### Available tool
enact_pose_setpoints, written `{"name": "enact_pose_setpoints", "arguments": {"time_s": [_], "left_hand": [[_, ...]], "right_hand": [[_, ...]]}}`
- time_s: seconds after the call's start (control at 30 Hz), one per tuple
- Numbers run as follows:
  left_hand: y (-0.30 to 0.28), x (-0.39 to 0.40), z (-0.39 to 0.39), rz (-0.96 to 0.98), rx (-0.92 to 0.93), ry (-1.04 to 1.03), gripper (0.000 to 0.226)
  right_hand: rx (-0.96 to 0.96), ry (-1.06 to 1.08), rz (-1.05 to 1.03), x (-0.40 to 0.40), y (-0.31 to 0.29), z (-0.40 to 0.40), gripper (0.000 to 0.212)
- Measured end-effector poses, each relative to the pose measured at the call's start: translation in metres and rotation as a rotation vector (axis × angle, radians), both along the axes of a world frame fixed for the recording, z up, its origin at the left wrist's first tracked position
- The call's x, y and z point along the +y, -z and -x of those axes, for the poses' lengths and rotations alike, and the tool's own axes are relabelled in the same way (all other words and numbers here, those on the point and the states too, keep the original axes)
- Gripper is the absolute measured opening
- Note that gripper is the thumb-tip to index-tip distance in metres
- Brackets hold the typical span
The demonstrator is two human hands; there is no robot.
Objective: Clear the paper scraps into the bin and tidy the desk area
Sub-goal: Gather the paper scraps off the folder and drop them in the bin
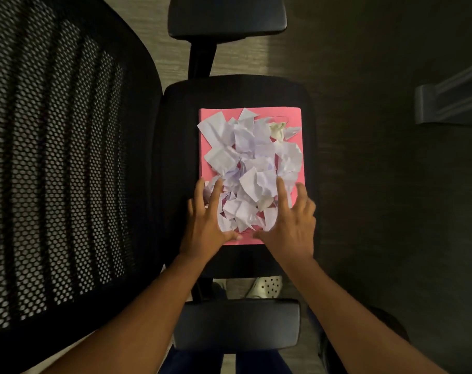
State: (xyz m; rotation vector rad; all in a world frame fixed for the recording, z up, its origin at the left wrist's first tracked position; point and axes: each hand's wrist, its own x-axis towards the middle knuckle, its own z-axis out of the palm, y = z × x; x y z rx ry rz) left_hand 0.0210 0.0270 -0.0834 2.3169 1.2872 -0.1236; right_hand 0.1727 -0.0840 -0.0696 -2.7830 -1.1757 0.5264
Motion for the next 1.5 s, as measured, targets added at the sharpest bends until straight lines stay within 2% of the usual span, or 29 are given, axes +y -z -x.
{"name": "enact_pose_setpoints", "arguments": {"time_s": [0.1,0.23,0.37,0.5,0.73,0.87,1.0,1.13,1.23,1.37,1.5], "left_hand": [[0.002,-0.001,-0.001,-0.074,0.066,0.068,0.153],[0.005,0.0,-0.009,-0.062,0.081,0.102,0.154],[0.009,0.006,-0.015,0.003,0.083,0.121,0.146],[0.011,0.011,-0.02,0.052,0.049,0.141,0.123],[0.017,0.007,-0.026,0.02,-0.005,0.115,0.071],[0.017,0.009,-0.029,0.032,-0.095,0.136,0.044],[0.015,0.012,-0.032,0.086,-0.23,0.087,0.031],[0.014,0.013,-0.032,0.137,-0.312,0.013,0.025],[0.016,0.014,-0.028,0.209,-0.358,-0.063,0.029],[0.014,0.012,-0.023,0.242,-0.428,-0.116,0.027],[0.002,0.008,-0.025,0.337,-0.527,-0.248,0.025]], "right_hand": [[-0.046,-0.211,0.012,0.007,0.006,-0.009,0.136],[-0.025,-0.434,0.012,0.022,0.021,-0.024,0.126],[-0.031,-0.593,0.042,0.028,0.031,-0.035,0.101],[-0.036,-0.712,0.039,0.027,0.04,-0.039,0.081],[0.106,-0.624,-0.108,0.029,0.049,-0.035,0.059],[0.236,-0.486,-0.235,0.033,0.048,-0.032,0.038],[0.383,-0.228,-0.456,0.04,0.044,-0.029,0.022],[0.622,0.044,-0.59,0.043,0.035,-0.036,0.028],[0.827,0.282,-0.604,0.044,0.029,-0.047,0.02],[0.972,0.472,-0.666,0.04,0.014,-0.061,0.016],[1.157,0.772,-0.67,0.037,-0.005,-0.062,0.032]]}}
